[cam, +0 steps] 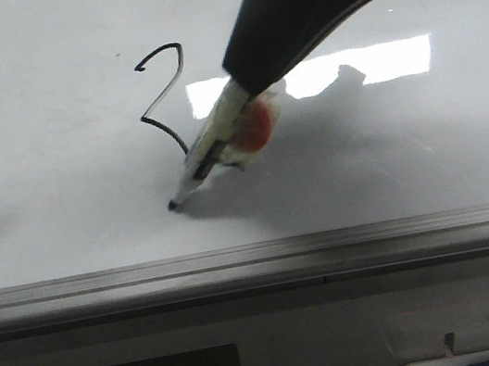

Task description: Write number 3 on whiteboard

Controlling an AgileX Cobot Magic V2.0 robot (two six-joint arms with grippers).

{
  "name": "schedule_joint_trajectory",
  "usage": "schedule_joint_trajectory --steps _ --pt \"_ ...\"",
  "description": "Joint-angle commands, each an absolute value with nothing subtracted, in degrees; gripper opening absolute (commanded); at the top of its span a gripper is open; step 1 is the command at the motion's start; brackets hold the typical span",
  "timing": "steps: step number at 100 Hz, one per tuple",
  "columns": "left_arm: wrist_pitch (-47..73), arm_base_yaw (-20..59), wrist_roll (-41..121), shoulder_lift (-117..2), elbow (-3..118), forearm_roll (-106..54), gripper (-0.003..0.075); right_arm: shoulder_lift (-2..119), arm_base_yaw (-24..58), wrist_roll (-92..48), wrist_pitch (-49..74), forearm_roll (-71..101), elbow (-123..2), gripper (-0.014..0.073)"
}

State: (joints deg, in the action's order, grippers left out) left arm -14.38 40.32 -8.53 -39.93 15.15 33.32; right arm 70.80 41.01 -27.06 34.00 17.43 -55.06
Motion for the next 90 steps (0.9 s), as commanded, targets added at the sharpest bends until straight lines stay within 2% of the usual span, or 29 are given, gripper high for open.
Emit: schedule_joint_trajectory --steps 1,24,45,90 --pt "-17.9 40.3 -9.0 -39.7 16.9 32.0 0.0428 72.0 42.1 -26.9 28.4 16.9 -56.8 -0.0060" --pt "-17.6 40.3 -9.0 -39.7 16.9 33.5 0.0428 70.3 43.2 -26.7 29.4 17.6 -57.9 -0.0060" --pt "-20.7 40.3 -9.0 -40.4 16.9 41.1 0.0428 65.8 45.6 -26.7 30.8 17.6 -57.9 -0.0060" --pt "-27.2 40.3 -9.0 -53.8 19.5 43.7 0.0428 65.8 48.9 -26.7 28.6 17.6 -58.0 -0.0060"
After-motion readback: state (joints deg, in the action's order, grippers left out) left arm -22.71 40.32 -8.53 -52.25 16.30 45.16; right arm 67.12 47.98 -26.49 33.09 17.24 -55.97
